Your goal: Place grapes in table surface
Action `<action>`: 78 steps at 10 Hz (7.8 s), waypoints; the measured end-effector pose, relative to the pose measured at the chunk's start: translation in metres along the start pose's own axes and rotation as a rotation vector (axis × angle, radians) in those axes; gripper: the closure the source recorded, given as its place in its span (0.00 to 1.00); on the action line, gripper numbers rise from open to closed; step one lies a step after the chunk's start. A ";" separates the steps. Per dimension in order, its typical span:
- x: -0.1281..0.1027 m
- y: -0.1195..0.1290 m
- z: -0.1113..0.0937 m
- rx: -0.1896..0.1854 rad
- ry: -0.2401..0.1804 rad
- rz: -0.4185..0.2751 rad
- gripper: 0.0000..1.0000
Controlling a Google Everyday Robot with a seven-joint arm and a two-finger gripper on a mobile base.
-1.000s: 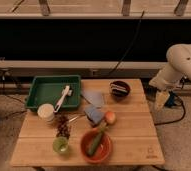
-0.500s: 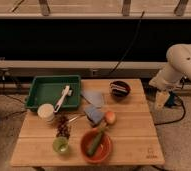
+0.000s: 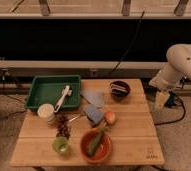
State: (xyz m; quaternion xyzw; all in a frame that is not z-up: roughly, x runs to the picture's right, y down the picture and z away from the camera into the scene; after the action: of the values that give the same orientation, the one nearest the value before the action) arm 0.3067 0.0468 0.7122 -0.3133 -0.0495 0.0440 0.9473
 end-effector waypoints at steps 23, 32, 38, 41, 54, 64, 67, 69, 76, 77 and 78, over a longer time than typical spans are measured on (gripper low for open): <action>-0.273 0.027 0.047 0.018 -0.080 -0.472 0.20; -0.389 0.073 0.114 -0.089 -0.062 -0.672 0.20; -0.410 0.071 0.156 -0.097 -0.082 -0.740 0.20; -0.412 0.066 0.185 -0.122 -0.089 -0.756 0.20; -0.443 0.085 0.237 -0.184 -0.071 -0.865 0.20; -0.445 0.086 0.252 -0.179 -0.029 -0.912 0.90; -0.432 0.084 0.241 -0.164 -0.053 -0.896 1.00; -0.427 0.082 0.224 -0.121 -0.075 -0.907 1.00; -0.435 0.092 0.135 -0.005 -0.200 -0.985 1.00; -0.439 0.094 0.126 0.007 -0.211 -0.999 1.00; -0.445 0.095 0.119 0.018 -0.221 -1.013 1.00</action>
State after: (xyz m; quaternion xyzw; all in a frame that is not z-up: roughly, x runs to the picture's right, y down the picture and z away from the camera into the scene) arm -0.1535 0.1418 0.7205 -0.2356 -0.2945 -0.3868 0.8415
